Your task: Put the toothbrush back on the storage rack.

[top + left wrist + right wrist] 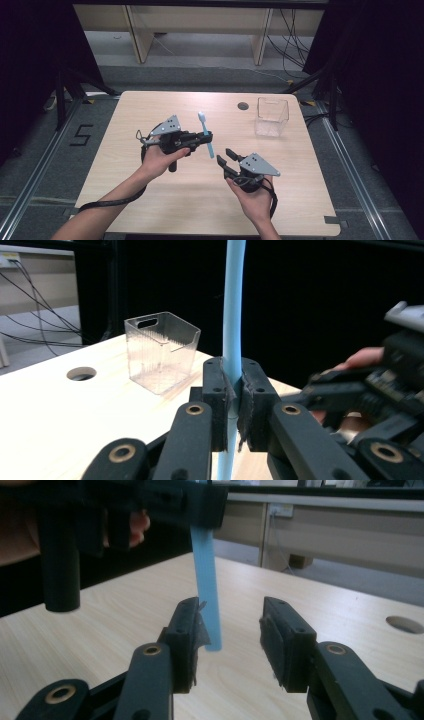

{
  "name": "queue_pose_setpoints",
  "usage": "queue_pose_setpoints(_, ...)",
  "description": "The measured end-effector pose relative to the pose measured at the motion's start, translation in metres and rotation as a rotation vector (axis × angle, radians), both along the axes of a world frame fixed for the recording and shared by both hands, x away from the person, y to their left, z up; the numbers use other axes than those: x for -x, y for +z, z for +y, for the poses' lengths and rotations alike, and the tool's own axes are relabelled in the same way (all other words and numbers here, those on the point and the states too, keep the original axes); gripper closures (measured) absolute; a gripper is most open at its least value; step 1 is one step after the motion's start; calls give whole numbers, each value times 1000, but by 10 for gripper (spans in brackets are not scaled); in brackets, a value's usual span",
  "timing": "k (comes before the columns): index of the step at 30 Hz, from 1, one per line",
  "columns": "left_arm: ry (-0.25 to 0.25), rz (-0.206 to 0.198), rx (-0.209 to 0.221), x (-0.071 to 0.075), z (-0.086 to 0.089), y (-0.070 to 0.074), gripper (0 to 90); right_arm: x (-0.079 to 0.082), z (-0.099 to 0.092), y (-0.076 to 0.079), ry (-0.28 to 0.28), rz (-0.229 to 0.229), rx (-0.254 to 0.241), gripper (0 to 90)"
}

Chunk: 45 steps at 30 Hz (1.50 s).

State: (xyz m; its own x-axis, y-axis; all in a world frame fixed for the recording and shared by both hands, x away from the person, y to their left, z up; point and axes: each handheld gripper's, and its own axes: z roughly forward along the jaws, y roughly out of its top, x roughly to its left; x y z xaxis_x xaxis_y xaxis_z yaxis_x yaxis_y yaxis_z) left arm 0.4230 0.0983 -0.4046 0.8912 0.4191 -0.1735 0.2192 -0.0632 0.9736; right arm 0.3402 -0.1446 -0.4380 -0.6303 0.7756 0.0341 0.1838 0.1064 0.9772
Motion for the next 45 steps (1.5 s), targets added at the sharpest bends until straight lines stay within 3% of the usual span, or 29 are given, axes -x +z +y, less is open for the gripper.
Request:
queue_pose_setpoints(1,6,-1,-16,1,-1,-2,830,0,-1,8,1,-27,3,617)
queue_pose_setpoints(3,4,-4,-33,1,-3,-3,830,0,1,14,0,-35,-19,630)
queue_pose_setpoints(7,6,-19,-60,2,-7,-6,830,-5,4,25,12,-65,-16,671)
queue_pose_setpoints(21,11,-34,-103,6,-13,-7,830,-18,24,47,27,-108,-36,675)
queue_pose_setpoints(22,11,-35,-103,7,-14,-7,830,-18,26,47,27,-94,-53,674)
queue_pose_setpoints(24,10,-38,-104,7,-15,-7,831,-20,26,49,24,-114,-43,673)
queue_pose_setpoints(25,11,-43,-108,8,-15,-7,831,-21,29,50,23,-90,-65,674)
queue_pose_setpoints(26,12,-49,-114,9,-16,-7,830,-23,28,51,25,-107,-43,677)
queue_pose_setpoints(27,12,-52,-118,9,-16,-7,830,-24,29,50,25,-105,-57,682)
queue_pose_setpoints(34,17,-63,-134,11,-19,-8,830,-25,32,47,22,-59,-70,738)
queue_pose_setpoints(37,19,-74,-141,12,-21,-8,831,-27,31,47,16,-92,-59,773)
queue_pose_setpoints(43,24,-88,-138,13,-22,-8,831,-27,31,48,17,-94,-67,834)
queue_pose_setpoints(44,26,-91,-145,14,-22,-7,830,-27,30,48,13,-111,-51,838)
queue_pose_setpoints(45,25,-99,-147,14,-22,-7,830,-25,30,49,12,-86,-63,843)
